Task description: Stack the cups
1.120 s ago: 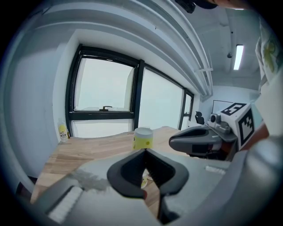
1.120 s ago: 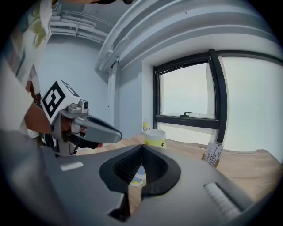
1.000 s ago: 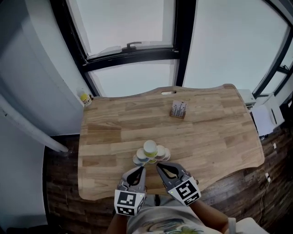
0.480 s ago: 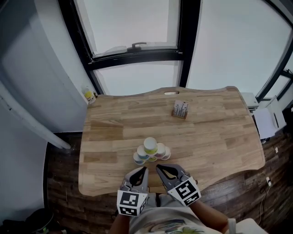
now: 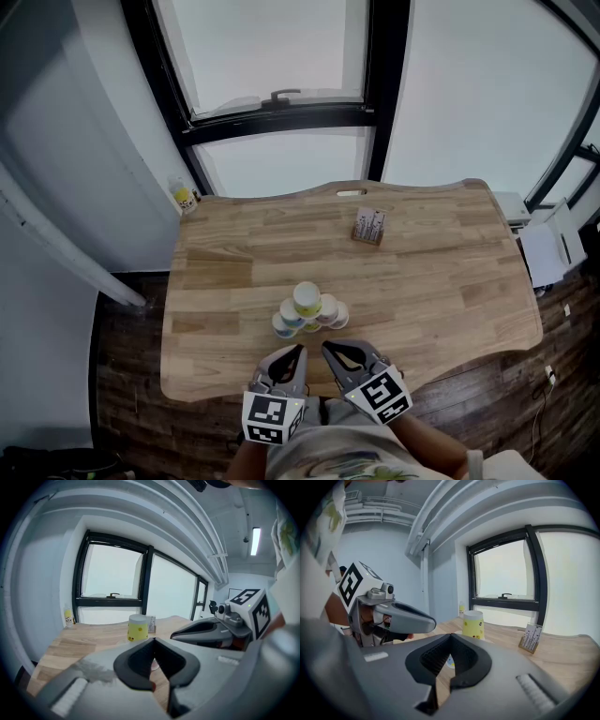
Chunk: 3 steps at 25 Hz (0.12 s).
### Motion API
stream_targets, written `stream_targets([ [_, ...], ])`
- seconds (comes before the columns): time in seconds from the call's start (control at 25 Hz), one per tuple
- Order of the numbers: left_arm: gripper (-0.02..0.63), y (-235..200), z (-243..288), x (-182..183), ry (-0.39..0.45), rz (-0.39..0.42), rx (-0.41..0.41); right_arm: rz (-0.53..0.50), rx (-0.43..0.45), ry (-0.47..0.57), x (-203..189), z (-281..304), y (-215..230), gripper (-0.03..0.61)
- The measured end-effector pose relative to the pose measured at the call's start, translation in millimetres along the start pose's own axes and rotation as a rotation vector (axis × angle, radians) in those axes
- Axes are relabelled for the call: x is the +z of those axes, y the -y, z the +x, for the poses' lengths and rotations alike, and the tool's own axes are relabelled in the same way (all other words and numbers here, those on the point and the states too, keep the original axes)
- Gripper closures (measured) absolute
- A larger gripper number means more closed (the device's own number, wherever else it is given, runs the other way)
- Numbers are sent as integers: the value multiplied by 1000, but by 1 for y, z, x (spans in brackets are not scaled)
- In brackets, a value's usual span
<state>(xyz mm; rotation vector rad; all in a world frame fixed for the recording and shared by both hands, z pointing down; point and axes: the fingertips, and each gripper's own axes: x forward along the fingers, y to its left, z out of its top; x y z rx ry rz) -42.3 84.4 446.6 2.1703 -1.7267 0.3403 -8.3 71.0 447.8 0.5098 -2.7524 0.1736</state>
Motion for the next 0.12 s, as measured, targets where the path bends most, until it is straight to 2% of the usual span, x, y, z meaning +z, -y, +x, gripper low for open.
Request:
stream_targets([
  [0.12, 607, 2, 0, -1, -1, 0, 0, 2, 4, -7, -3, -1, 0, 578],
])
